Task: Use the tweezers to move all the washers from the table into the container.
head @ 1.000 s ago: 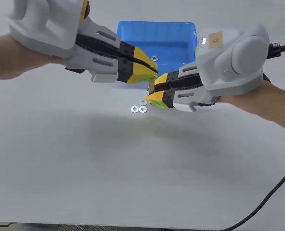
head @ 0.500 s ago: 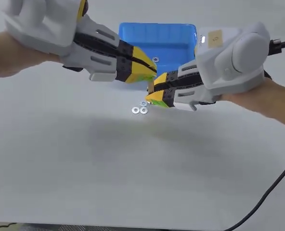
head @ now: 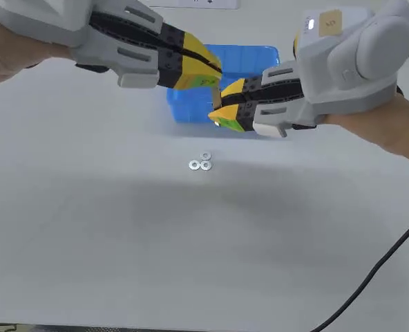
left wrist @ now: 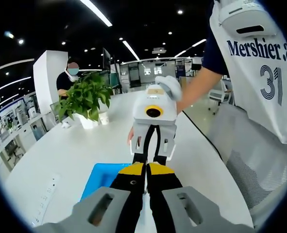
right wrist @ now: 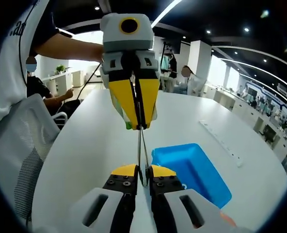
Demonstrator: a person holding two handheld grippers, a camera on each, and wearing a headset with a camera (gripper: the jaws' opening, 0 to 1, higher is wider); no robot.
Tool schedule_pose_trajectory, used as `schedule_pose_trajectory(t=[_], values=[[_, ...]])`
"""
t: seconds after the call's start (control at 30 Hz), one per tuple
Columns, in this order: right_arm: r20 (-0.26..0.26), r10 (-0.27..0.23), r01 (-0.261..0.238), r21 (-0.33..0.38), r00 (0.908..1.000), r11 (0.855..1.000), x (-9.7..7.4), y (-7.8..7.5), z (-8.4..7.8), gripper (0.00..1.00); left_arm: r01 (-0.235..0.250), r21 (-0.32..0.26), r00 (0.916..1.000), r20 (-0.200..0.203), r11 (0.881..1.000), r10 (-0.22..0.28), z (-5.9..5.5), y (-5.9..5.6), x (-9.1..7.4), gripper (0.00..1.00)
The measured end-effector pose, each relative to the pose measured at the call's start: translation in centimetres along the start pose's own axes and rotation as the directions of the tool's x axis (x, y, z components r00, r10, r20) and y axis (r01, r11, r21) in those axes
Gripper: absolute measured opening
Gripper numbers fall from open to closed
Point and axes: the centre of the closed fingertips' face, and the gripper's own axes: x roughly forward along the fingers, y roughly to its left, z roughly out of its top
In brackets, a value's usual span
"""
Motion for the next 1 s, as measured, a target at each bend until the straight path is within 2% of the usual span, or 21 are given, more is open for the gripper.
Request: schedule_pose_trajectory(t=[0.27,0.47,0.67,0.8,1.0], values=[[0.009,-0.033,0.033,-0.042,0.9994,0.999,-0.3,-1.8,1.1,0.10,-0.006,0.053,1.0000,-0.004,0.999,0.006,1.3,1.2,-0.4,0.05],[0.009,-0.049,0.049,-0.061,0.9988,0.997,0.0,-3.5,1.1,0.10,-0.011,0.077,0.9999,-0.010,0.997,0.012,1.6,2.3,-0.4,0.05],[0.001,-0.057,0.057,-0.069,0.9984,0.996,0.5,-4.8,0.8,0.10,-0.029,0.083,0.9995,-0.012,0.996,0.030,1.0,3.7,0.0,0.05],[-0.009,-0.067,0.066,-0.066,0.9977,0.996,1.3,-5.8,0.3,0.10,-0.043,0.084,0.9988,-0.018,0.996,0.045,0.0,4.9,0.3,0.05],[-0.015,-0.063,0.062,-0.052,0.9979,0.997,2.3,-6.7,-0.7,0.10,-0.055,0.064,0.9980,-0.030,0.996,0.057,-1.4,6.1,0.6,0.05]])
